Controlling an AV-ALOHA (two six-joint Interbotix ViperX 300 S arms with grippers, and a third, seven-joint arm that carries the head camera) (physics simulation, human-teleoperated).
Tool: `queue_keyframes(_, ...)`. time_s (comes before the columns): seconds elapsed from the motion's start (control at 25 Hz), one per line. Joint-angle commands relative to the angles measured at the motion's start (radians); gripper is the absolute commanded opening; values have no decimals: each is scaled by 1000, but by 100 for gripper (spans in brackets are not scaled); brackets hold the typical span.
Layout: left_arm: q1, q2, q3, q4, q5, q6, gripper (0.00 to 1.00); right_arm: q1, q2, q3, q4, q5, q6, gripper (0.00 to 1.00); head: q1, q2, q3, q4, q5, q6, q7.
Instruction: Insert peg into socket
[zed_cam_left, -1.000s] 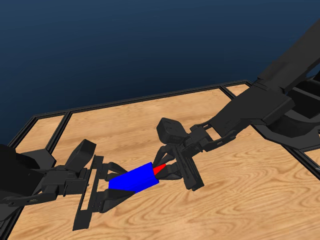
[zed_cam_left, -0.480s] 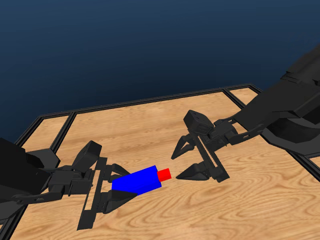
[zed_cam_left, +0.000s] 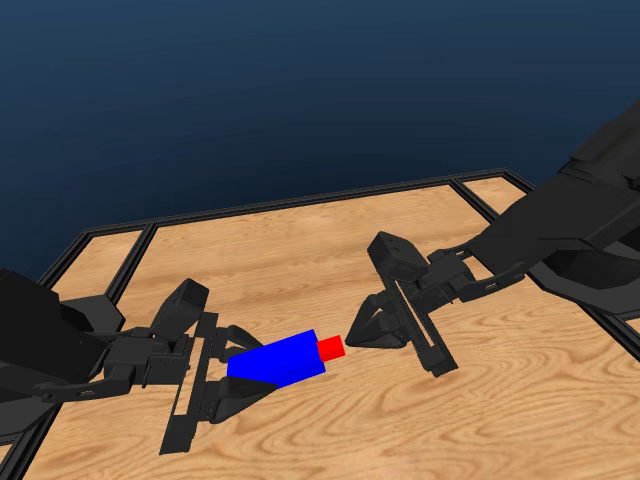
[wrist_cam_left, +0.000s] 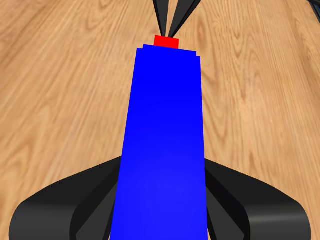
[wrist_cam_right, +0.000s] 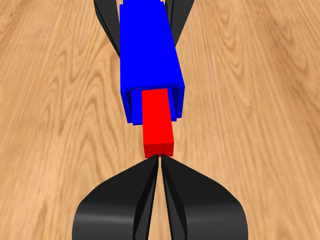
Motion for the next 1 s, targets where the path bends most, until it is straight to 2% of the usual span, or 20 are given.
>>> queue_keyframes(0.04, -1, -18, -14, 4, -30, 5, 0, -7, 4, -46, -8, -43, 3, 0, 3, 1, -19, 1, -11, -2, 1)
queue_keyframes(0.08, -3, -17, -14, 4, -33, 2, 0, -8, 12, -55, -12, -63, 6, 0, 3, 1, -19, 1, -11, -2, 1)
queue_keyframes(0.12, -6, -30, 4, 12, -46, 8, 0, -12, 18, -65, -16, -65, 5, 0, 3, 2, -19, 0, -12, -3, 3)
queue_keyframes(0.16, 5, -16, -11, 0, -33, -2, 0, -13, 30, -75, -21, -74, 7, 0, 4, 2, -20, 1, -11, -4, 5)
queue_keyframes(0.2, -1, -28, -15, 10, -25, -5, 0, -15, 44, -88, -26, -79, 7, 0, 4, 3, -20, 1, -10, -4, 7)
queue_keyframes(0.24, -11, -34, 7, 8, -47, 2, 0, -18, 48, -94, -33, -69, 8, 0, 4, 4, -21, 1, -12, -5, 8)
queue_keyframes(0.28, -5, -21, -8, 0, -32, -3, 0, -18, 53, -102, -37, -90, 12, 0, 4, 4, -21, 1, -12, -5, 9)
queue_keyframes(0.32, -14, -35, -3, -2, -21, -8, 0, -19, 55, -110, -39, -84, 10, 0, 5, 4, -21, 1, -12, -6, 9)
queue_keyframes(0.36, -10, -23, -12, -1, -35, -11, 0, -20, 51, -112, -39, -69, 9, 0, 5, 4, -21, 1, -12, -6, 9)
queue_keyframes(0.4, -10, -28, -3, 6, -57, -2, 0, -21, 60, -114, -42, -81, 10, 0, 4, 5, -21, 1, -13, -6, 9)
queue_keyframes(0.44, -9, -4, -15, -2, -30, -4, 0, -21, 63, -116, -45, -89, 13, 0, 4, 5, -21, 0, -13, -6, 8)
queue_keyframes(0.52, -2, -13, -17, -4, -36, -10, 0, -19, 65, -118, -46, -89, 16, 0, 4, 5, -21, 0, -15, -5, 8)
queue_keyframes(0.56, -11, -4, 2, -2, -38, -8, 0, -19, 64, -122, -46, -81, 17, 0, 3, 5, -21, 0, -15, -5, 8)
queue_keyframes(0.64, -9, -11, 8, 6, -45, -3, 0, -18, 75, -125, -50, -89, 21, 0, 2, 5, -21, 0, -15, -5, 8)
queue_keyframes(0.72, -9, -16, -12, -1, -31, -8, 0, -21, 74, -125, -49, -93, 22, 0, 2, 5, -21, 0, -16, -4, 9)
queue_keyframes(0.76, -11, -6, 3, -3, -31, -9, 0, -18, 71, -121, -48, -96, 25, 0, 2, 5, -22, 0, -16, -4, 10)
queue_keyframes(0.8, -11, 3, -17, -11, -32, -20, 0, -18, 70, -113, -46, -98, 27, 0, 2, 5, -22, 0, -18, -4, 10)
queue_keyframes(0.84, -12, -11, -4, -5, -37, -13, 0, -19, 64, -106, -42, -99, 28, 0, 3, 5, -22, 0, -19, -5, 10)
queue_keyframes(0.88, -13, -17, -10, -5, -37, -14, 0, -17, 59, -93, -38, -96, 27, 0, 3, 4, -23, 0, -20, -5, 9)
queue_keyframes(1.0, -12, -9, -3, -5, -39, -15, 0, -6, 39, -59, -22, -101, 26, 0, 4, 2, -24, 0, -25, -6, 9)
